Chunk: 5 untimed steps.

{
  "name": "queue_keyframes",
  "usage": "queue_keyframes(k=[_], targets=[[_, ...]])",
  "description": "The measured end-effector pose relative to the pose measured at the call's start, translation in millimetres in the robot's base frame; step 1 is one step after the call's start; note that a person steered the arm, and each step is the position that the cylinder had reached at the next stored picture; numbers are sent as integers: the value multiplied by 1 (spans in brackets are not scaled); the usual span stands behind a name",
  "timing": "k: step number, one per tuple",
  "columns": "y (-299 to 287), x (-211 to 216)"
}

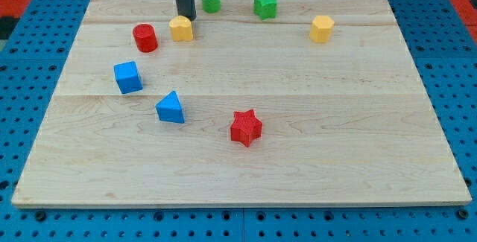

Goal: Move the yellow heart towards the yellow hexagon

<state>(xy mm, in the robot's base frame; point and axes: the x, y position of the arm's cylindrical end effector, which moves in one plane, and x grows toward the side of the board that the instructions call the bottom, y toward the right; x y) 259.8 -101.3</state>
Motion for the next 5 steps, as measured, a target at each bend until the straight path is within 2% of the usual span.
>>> queue_keyframes(k=[2, 3, 4, 5], targets=[[-48, 4], [-45, 34], [-17, 66], [6, 62]])
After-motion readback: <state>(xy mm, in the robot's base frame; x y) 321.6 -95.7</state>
